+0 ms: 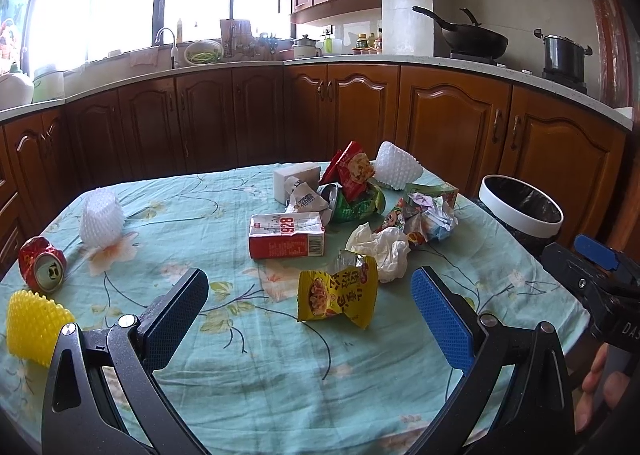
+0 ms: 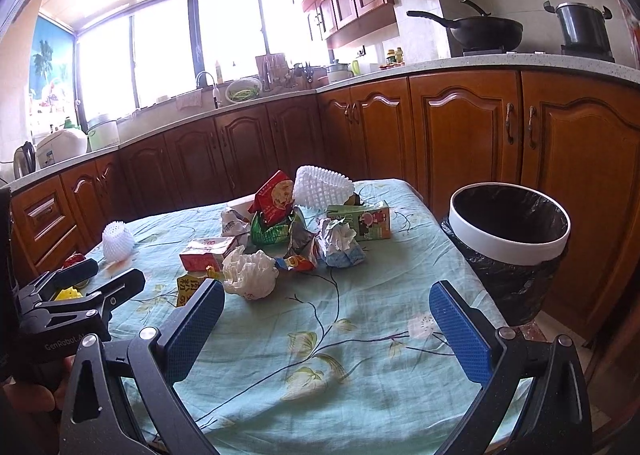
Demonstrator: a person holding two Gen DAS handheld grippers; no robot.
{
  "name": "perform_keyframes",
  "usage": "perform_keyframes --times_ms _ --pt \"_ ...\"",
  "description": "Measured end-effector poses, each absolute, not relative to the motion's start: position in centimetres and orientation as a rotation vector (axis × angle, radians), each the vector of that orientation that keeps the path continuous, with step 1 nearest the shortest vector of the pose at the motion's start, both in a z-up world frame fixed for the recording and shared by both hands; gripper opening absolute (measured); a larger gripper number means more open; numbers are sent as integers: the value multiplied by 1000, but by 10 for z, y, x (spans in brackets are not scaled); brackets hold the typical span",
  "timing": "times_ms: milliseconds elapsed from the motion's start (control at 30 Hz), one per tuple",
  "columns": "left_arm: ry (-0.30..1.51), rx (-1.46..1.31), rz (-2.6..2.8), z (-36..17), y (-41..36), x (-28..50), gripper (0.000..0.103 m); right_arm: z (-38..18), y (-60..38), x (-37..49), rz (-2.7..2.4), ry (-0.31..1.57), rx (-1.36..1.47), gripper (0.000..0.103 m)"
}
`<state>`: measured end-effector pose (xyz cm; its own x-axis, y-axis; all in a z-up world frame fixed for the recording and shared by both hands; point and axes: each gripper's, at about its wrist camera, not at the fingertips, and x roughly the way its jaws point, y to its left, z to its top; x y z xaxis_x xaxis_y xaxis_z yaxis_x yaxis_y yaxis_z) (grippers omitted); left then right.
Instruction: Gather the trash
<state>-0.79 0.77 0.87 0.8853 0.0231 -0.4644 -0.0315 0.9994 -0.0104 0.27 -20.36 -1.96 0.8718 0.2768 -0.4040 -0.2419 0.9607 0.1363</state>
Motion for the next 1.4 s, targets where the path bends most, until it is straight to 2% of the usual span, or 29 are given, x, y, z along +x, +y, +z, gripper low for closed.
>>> perform_keyframes --times_ms 733,1133,1233,1367,1400 --pt "501 -28 24 2 7 -7 103 -28 -210 12 300 470 121 103" --pt "572 -69 -3 -7 15 11 103 -33 -204 36 341 539 147 101" --pt "604 -79 -12 -10 18 19 103 -36 -197 45 379 574 159 94" --pt "650 -78 -39 -14 18 31 97 -42 -186 61 434 639 186 74" --pt "661 -74 -46 -15 17 35 96 -43 -184 65 446 652 191 72"
